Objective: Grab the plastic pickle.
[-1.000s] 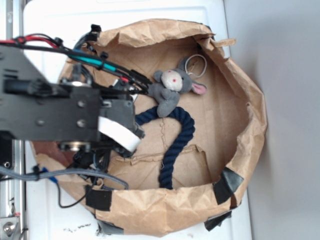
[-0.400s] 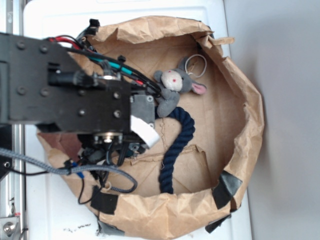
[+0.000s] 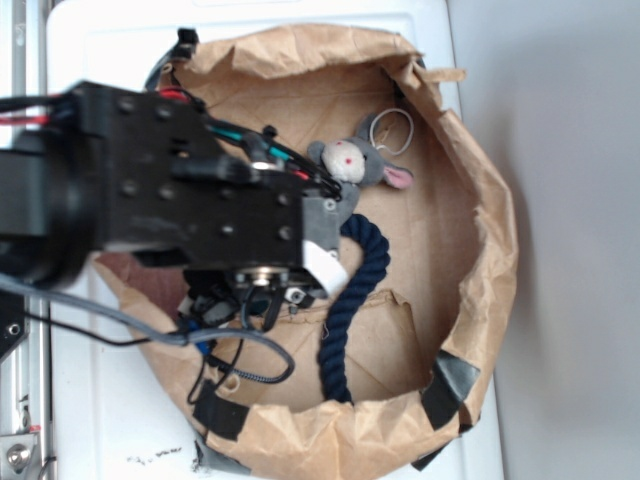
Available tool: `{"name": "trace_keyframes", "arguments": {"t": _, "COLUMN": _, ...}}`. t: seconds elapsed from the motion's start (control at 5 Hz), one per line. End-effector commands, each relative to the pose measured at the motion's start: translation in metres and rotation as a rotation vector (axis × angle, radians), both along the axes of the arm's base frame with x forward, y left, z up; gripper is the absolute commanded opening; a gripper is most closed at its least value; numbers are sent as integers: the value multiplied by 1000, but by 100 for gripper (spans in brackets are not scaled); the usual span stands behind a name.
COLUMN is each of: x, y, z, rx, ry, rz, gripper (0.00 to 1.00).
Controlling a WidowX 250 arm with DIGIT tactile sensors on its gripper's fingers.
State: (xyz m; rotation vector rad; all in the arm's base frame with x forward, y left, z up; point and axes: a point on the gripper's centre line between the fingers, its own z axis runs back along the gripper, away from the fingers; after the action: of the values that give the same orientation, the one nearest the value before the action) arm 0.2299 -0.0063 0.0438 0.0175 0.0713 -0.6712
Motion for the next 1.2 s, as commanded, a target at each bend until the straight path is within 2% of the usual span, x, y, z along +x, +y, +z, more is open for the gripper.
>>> {"name": "trace_keyframes", "arguments": {"t": 0.0, "x": 7, "y": -7, "z": -7, "rx": 47, "ry": -58, "rz": 24, "gripper": 50}}
{"name": "trace_keyframes", "arguments": {"t": 0.2, "x": 3, "y": -6, "z": -12, "rx": 66, "ry": -85, "rz": 38, "gripper": 0}}
{"name": "trace_keyframes", "arguments": {"t": 0.4, "x": 5, "y": -6, "z": -12, "rx": 70, "ry": -102, "rz": 52, "gripper": 0}}
{"name": "trace_keyframes", "arguments": {"t": 0.8, "x": -8, "y": -6, "z": -3, "rx": 57, "ry": -110, "rz": 70, "gripper": 0}}
{"name": "trace_keyframes", "arguments": {"t": 1.0, "x": -7, "y": -6, "z": 39, "rx": -39, "ry": -68, "rz": 111, "gripper": 0}}
